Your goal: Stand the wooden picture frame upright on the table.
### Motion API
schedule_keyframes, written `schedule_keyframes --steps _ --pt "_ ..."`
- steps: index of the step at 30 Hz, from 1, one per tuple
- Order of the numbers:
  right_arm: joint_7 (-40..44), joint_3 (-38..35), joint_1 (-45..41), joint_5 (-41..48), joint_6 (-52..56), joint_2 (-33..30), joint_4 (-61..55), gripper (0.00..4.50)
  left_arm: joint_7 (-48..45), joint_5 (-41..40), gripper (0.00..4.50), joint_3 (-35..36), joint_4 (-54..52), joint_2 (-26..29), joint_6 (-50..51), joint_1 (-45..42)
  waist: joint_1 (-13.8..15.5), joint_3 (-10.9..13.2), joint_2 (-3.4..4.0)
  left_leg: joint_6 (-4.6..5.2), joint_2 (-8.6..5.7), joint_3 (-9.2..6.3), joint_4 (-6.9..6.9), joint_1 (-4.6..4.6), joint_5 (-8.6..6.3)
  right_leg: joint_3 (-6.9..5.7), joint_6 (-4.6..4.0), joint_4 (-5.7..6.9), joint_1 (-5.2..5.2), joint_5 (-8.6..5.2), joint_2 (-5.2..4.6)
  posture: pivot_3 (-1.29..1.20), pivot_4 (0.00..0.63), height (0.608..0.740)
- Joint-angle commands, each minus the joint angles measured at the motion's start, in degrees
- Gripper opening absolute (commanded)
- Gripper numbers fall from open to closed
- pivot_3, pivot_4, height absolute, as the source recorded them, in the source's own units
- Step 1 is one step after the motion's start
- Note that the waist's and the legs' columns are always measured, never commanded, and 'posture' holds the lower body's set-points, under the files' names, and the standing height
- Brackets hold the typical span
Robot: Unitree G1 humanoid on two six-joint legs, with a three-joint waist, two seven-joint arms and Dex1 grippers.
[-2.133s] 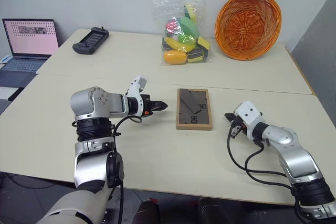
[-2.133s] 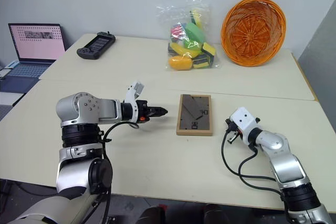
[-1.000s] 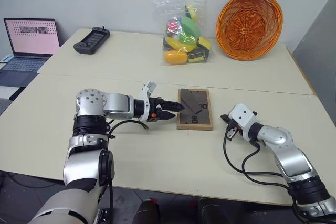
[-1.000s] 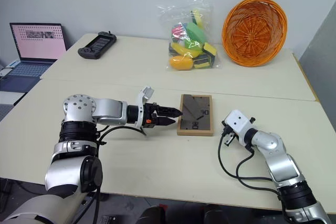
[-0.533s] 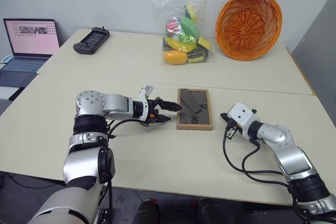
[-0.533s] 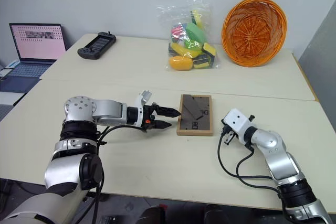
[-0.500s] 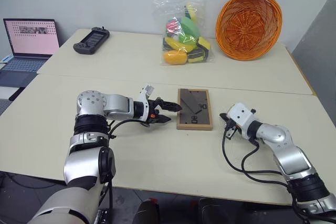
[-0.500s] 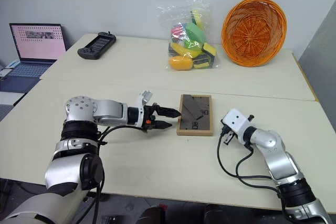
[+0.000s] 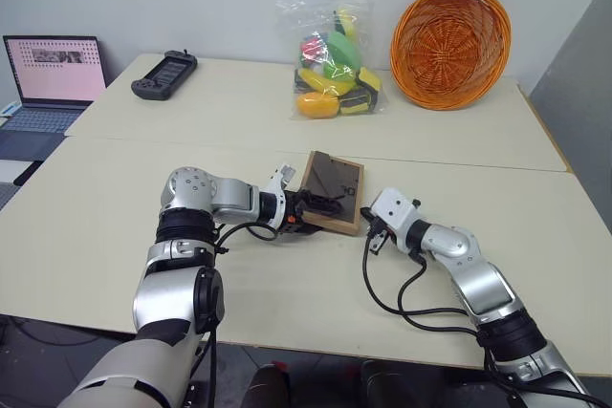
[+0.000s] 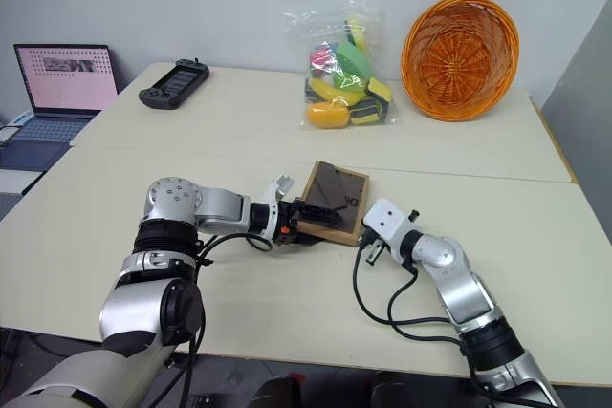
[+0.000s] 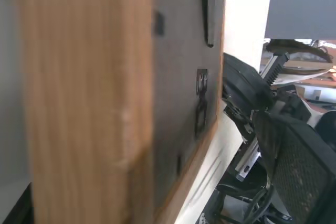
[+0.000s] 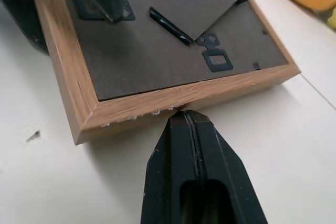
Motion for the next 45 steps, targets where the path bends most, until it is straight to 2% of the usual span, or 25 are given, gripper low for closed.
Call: schedule_keyframes --steps 1,6,12,33,36,42,45 --pt "0.1 -1.0 -0.2 -0.2 -0.2 -0.9 -2.4 0.0 -1.5 3.1 4.31 1.3 0.3 0.5 0.1 0.9 0.0 0.0 0.0 0.0 0.01 0.0 0.0 0.01 0.0 0.0 0.0 0.01 -0.01 0.0 0.0 0.0 0.15 0.74" --pt "0.6 -1.5 0.5 0.1 -0.5 -2.3 -2.3 0.0 -3.5 6.6 4.31 1.4 -0.2 1.8 -0.9 2.8 -0.3 0.0 0.0 0.01 0.03 0.04 -0.02 0.07 -0.01 0.02 0.0 0.01 0.0 0.0 0.01 0.0 0.15 0.74" --pt "0.9 -1.7 1.3 0.3 -0.8 -3.4 -2.7 0.0 -5.7 8.1 4.31 3.3 0.1 2.5 -1.3 2.0 -0.9 0.0 0.0 0.04 0.04 0.06 -0.06 0.15 -0.02 0.04 0.01 0.01 0.03 0.0 0.03 0.0 0.15 0.74" --pt "0.7 -2.1 3.2 0.6 -1.0 -4.0 -3.5 0.0 -13.9 12.6 4.31 3.2 -2.7 3.7 0.1 0.4 -1.2 0.0 0.0 0.15 0.05 0.05 -0.09 0.11 -0.09 0.04 0.01 -0.01 0.0 -0.01 0.04 0.0 0.15 0.74" --pt "0.6 -2.1 2.9 0.6 -0.9 -3.8 -3.4 0.0 -14.3 13.3 3.91 3.4 -3.0 3.3 -0.4 0.6 -1.2 0.0 0.0 0.15 0.05 0.05 -0.1 0.11 -0.09 0.04 0.01 -0.01 0.0 -0.01 0.04 0.0 0.15 0.74" --pt "0.6 -2.1 3.3 0.7 -0.7 -3.7 -4.0 0.0 -15.7 14.2 2.7 3.4 -2.8 3.2 -0.2 0.0 -1.2 0.0 -0.01 0.16 0.05 0.05 -0.1 0.09 -0.09 0.04 0.02 -0.02 -0.01 -0.01 0.04 0.0 0.15 0.74" --pt "0.5 -2.1 3.5 0.7 -0.6 -3.7 -4.2 0.0 -16.3 15.0 2.7 3.4 -2.2 3.2 -0.4 -0.4 -1.2 0.0 -0.01 0.16 0.04 0.05 -0.1 0.09 -0.09 0.04 0.02 -0.02 -0.01 -0.01 0.04 0.0 0.15 0.74"
